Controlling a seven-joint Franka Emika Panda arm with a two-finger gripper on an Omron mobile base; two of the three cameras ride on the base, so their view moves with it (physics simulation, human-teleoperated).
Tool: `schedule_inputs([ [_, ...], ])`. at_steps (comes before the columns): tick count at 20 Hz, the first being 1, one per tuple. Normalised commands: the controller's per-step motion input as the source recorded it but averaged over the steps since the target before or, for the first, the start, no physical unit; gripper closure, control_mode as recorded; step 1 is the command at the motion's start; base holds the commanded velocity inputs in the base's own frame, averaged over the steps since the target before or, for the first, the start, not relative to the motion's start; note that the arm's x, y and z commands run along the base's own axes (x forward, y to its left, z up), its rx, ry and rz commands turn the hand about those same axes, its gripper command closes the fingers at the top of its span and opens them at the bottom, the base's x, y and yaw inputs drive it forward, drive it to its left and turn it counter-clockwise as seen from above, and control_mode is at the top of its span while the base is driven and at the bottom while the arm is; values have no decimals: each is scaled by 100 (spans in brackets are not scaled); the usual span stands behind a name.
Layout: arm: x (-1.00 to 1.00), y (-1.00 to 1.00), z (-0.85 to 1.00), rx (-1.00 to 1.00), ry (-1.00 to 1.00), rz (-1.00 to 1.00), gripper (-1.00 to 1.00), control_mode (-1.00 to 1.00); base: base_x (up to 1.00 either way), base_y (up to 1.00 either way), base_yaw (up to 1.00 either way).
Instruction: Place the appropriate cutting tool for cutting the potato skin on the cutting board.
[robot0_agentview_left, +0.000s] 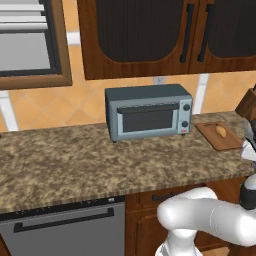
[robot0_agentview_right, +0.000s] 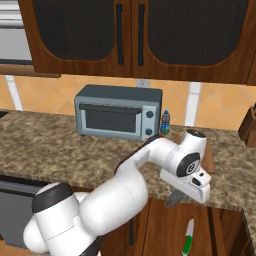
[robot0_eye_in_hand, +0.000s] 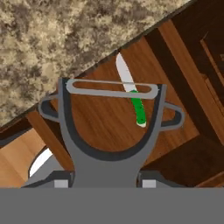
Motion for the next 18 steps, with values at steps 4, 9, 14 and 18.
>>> schedule_inputs([
  [4,89,-14,34,0,-4,-1,100,-100,0,0,0],
  [9,87,-10,9,0,-9,-2,100,-100,0,0,0],
  [14,68,-8,0,0,-17,-4,100,-100,0,0,0],
  [18,67,-8,0,0,-13,-5,100,-100,0,0,0],
])
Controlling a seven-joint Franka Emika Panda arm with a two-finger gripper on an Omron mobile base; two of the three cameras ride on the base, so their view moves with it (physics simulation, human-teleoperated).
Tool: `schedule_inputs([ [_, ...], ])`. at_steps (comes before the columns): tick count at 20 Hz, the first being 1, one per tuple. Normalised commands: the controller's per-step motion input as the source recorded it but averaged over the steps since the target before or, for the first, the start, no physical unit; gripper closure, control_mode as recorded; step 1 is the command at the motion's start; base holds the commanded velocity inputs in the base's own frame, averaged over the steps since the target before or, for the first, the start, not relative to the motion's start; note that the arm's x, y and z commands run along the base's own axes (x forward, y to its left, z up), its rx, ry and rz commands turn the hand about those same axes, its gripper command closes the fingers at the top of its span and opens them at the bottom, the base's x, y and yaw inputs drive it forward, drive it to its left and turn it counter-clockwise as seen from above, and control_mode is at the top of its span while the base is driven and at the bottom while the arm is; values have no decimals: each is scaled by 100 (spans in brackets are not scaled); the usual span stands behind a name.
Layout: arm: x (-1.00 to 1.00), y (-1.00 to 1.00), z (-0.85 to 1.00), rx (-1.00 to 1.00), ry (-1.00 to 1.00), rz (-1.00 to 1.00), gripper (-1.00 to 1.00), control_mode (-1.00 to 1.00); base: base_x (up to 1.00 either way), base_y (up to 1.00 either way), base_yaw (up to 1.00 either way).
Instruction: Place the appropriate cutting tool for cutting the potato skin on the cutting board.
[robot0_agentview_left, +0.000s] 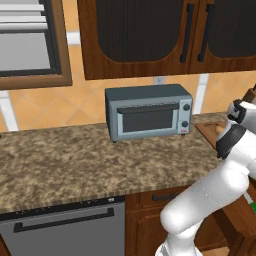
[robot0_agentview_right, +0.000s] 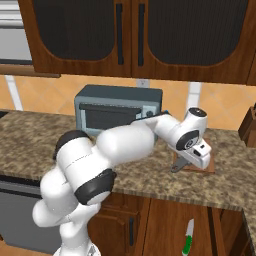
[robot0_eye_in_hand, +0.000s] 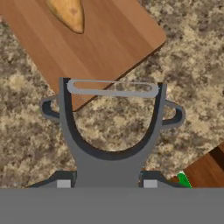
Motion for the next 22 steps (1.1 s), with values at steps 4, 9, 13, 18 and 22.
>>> schedule_inputs([
  [4,61,-8,-4,0,-6,-4,100,-100,0,0,0],
  [9,50,-12,-19,0,-5,-4,100,-100,0,0,0],
  [13,50,-20,-16,0,-1,-4,100,-100,0,0,0],
  [18,48,-16,-12,0,0,-3,100,-100,0,0,0],
  [22,11,-15,-21,0,0,0,100,-100,0,0,0],
])
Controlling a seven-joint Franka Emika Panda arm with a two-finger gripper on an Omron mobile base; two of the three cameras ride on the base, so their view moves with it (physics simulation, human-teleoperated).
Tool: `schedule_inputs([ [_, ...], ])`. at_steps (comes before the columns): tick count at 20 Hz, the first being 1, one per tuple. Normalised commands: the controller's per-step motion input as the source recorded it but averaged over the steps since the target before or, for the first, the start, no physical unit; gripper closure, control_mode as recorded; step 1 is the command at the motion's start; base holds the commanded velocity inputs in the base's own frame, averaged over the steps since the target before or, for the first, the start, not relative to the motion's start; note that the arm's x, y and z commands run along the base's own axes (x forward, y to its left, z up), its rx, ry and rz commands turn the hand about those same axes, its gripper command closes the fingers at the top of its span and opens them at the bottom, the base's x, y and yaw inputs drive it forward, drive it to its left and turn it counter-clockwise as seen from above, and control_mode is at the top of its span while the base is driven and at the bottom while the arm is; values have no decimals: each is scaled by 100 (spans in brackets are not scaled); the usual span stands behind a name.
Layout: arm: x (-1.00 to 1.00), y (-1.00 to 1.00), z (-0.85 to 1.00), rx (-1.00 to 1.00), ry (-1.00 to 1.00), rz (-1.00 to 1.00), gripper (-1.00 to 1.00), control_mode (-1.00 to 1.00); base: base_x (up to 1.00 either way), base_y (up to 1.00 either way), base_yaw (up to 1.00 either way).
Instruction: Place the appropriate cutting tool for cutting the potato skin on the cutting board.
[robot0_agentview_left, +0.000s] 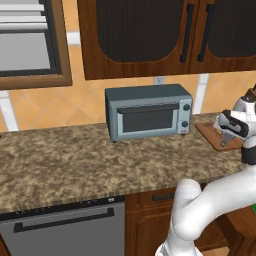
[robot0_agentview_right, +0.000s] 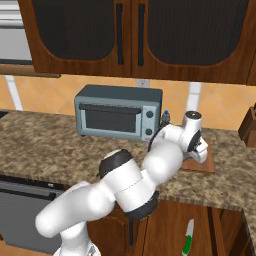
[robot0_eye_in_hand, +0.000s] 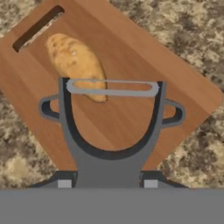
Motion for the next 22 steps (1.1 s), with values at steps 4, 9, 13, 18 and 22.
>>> schedule_inputs([
  [4,6,-13,-40,0,0,0,-100,-100,0,0,0],
  [9,0,0,-42,0,0,0,-100,-100,0,0,0],
  [13,-6,0,7,0,12,-3,-100,-100,0,0,0],
  [18,-28,4,41,0,5,-1,-100,-100,0,0,0],
  [22,-64,30,52,0,9,0,-100,-100,0,0,0],
])
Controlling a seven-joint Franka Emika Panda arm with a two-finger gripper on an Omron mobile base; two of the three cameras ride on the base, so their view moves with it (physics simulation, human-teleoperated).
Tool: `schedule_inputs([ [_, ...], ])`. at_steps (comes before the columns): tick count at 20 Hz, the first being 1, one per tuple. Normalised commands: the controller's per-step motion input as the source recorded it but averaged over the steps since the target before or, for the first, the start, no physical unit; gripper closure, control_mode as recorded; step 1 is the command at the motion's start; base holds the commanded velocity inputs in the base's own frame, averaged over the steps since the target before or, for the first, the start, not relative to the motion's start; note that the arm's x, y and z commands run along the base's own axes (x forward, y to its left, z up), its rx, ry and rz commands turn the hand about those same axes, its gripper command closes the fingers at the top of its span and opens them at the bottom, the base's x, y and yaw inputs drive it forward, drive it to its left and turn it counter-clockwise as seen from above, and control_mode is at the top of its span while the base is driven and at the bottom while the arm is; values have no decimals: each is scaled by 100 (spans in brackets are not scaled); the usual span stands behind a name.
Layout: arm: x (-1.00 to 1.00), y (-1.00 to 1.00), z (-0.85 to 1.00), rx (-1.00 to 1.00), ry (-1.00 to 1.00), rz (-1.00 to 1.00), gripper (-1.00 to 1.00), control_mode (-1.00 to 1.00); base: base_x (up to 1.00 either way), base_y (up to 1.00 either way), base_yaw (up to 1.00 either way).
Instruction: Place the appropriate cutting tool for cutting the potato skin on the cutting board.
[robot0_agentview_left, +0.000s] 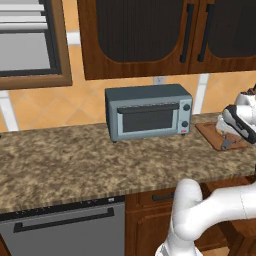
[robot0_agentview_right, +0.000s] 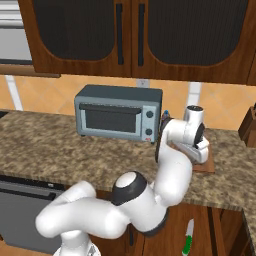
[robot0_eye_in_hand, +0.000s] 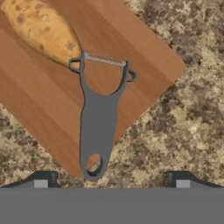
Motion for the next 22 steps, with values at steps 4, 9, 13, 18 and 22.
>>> schedule_inputs([
  [4,-74,43,17,0,10,0,-100,-100,0,0,0],
  [9,-77,46,0,1,3,0,-100,-100,0,0,0],
  [13,-80,58,0,0,0,0,-100,-100,0,0,0],
  [18,-80,77,0,0,0,0,-100,-100,0,0,0],
  [22,-67,99,0,0,0,0,-100,-100,0,0,0],
])
